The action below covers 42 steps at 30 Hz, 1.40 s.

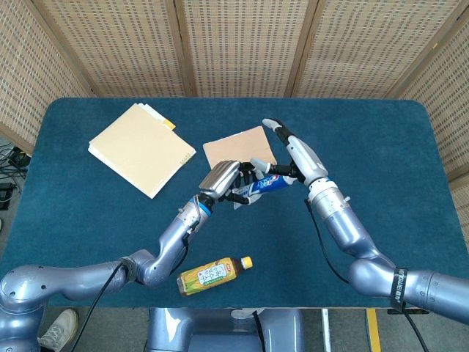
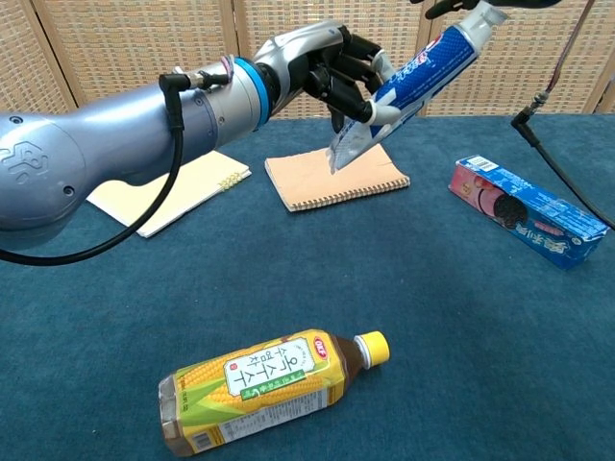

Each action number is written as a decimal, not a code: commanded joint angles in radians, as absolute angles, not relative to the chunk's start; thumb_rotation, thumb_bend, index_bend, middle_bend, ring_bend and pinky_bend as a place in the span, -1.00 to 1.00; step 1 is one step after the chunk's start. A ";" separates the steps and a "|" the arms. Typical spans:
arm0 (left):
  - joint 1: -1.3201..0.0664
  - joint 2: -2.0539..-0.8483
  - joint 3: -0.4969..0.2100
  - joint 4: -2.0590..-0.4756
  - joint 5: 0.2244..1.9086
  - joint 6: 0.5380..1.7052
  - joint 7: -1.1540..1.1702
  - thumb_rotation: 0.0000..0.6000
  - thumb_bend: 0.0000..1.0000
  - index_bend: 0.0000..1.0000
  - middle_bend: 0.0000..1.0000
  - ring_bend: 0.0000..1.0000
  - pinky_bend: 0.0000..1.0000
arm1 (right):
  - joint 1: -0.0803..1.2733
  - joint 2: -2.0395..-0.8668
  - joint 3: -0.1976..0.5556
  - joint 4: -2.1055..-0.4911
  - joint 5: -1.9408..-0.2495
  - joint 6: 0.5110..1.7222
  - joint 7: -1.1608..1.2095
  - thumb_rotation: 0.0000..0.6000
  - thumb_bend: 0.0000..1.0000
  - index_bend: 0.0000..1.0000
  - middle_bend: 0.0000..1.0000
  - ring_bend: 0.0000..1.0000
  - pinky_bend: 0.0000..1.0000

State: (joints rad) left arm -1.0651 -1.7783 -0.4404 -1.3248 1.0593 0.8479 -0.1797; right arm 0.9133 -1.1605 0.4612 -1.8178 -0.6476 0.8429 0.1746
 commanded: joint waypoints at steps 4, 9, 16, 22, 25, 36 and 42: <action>-1.061 -1.777 -0.452 -1.338 1.051 0.851 -0.199 1.00 0.24 0.46 0.10 0.10 0.23 | 0.904 -1.171 0.473 -1.816 -0.658 0.838 0.205 -0.67 -1.00 -0.98 -1.00 -1.00 -1.00; -1.063 -1.775 -0.464 -1.350 1.035 0.839 -0.218 1.00 0.25 0.46 0.10 0.10 0.23 | 0.896 -1.182 0.475 -1.809 -0.667 0.829 0.231 -0.66 -1.00 -0.98 -1.00 -1.00 -1.00; -1.072 -1.775 -0.467 -1.348 1.027 0.840 -0.204 1.00 0.25 0.47 0.11 0.10 0.23 | 0.893 -1.193 0.470 -1.802 -0.676 0.827 0.236 -0.67 -1.00 -0.99 -1.00 -1.00 -1.00; -1.079 -1.782 -0.466 -1.346 1.019 0.840 -0.196 1.00 0.25 0.47 0.11 0.10 0.23 | 0.881 -1.209 0.491 -1.809 -0.665 0.820 0.291 -0.66 -1.00 -1.00 -1.00 -1.00 -1.00; -1.082 -1.788 -0.470 -1.344 1.012 0.842 -0.195 1.00 0.25 0.47 0.11 0.10 0.23 | 0.872 -1.211 0.502 -1.810 -0.663 0.816 0.317 -0.67 -1.00 -1.00 -1.00 -1.00 -1.00; -1.087 -1.797 -0.483 -1.355 0.993 0.846 -0.199 1.00 0.25 0.47 0.12 0.10 0.23 | 0.848 -1.230 0.517 -1.813 -0.665 0.830 0.366 -0.67 -1.00 -1.00 -1.00 -1.00 -1.00; -1.086 -1.792 -0.483 -1.362 0.990 0.851 -0.192 1.00 0.25 0.48 0.12 0.10 0.23 | 0.843 -1.238 0.523 -1.806 -0.680 0.843 0.368 -0.68 -1.00 -1.00 -1.00 -1.00 -1.00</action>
